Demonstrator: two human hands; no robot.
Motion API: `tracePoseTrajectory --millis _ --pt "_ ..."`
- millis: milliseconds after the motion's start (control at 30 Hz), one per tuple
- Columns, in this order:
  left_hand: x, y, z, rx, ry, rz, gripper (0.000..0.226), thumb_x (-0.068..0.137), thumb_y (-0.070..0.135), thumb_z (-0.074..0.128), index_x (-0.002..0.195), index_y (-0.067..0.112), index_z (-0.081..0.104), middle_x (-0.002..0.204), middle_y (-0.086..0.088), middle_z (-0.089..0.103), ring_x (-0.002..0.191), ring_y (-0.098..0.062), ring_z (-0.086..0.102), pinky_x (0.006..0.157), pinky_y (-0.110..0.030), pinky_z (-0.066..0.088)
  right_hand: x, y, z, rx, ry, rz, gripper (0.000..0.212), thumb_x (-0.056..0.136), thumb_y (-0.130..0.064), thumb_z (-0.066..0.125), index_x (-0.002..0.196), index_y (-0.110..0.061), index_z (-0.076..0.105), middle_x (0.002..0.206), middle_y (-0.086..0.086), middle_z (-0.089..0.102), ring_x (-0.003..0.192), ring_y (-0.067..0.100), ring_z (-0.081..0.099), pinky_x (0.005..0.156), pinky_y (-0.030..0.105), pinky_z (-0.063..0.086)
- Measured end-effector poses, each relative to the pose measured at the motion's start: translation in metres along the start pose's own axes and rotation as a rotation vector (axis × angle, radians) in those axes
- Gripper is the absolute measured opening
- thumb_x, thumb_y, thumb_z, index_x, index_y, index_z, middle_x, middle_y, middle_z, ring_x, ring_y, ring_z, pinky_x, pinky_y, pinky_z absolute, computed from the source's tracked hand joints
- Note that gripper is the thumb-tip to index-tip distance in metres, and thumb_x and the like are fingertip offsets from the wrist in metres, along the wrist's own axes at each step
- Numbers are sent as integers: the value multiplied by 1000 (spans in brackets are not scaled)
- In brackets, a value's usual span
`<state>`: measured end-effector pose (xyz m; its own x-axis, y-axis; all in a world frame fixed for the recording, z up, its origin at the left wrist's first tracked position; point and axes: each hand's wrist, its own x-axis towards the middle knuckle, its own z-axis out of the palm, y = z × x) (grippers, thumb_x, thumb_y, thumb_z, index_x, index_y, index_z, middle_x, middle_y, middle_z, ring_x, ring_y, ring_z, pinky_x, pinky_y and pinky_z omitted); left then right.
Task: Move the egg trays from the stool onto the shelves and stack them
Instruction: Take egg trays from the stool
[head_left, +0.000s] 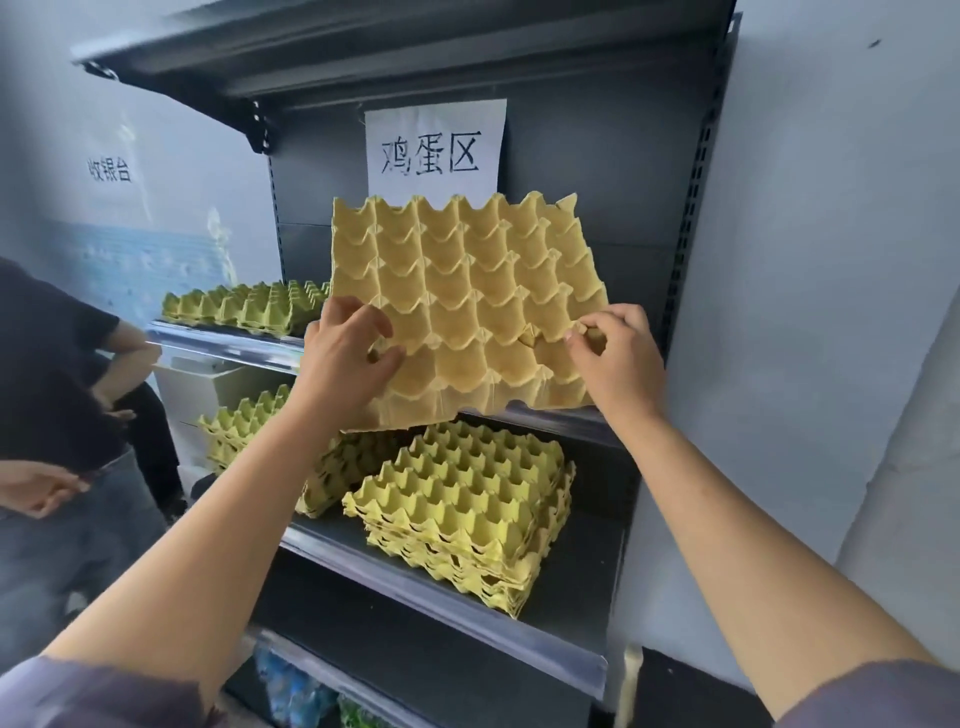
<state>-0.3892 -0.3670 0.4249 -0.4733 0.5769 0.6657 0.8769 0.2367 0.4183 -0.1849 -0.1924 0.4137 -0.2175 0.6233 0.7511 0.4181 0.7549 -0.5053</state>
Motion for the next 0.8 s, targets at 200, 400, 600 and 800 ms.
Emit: tracePoseTrajectory --millis 200,400,600,800 --pt "47 -53 -9 -4 9 -7 24 83 24 65 103 10 60 122 -11 44 97 -31 52 94 -40 39 36 -34 49 -40 -30 -36 22 91 -33 59 103 -18 69 118 -5 52 88 10 54 61 24 35" --pt "89 -105 -6 -36 -14 24 26 83 23 67 105 9 62 124 -13 45 101 -34 52 91 -38 40 50 -57 90 -104 -41 -36 22 92 -34 56 105 -20 68 115 -7 55 89 14 56 57 23 36" --pt "134 -149 -13 -117 -35 111 26 83 20 68 105 7 63 124 -13 46 98 -30 55 87 -31 38 59 -91 124 -116 16 53 19 92 -30 57 102 -19 68 110 -7 56 86 14 58 69 29 47" --pt "174 -181 -23 -151 -104 120 35 85 27 67 115 12 58 133 -9 42 89 -24 51 78 -30 43 69 -123 154 -116 67 123 16 91 -26 58 100 -17 68 104 -9 50 83 10 53 69 24 38"
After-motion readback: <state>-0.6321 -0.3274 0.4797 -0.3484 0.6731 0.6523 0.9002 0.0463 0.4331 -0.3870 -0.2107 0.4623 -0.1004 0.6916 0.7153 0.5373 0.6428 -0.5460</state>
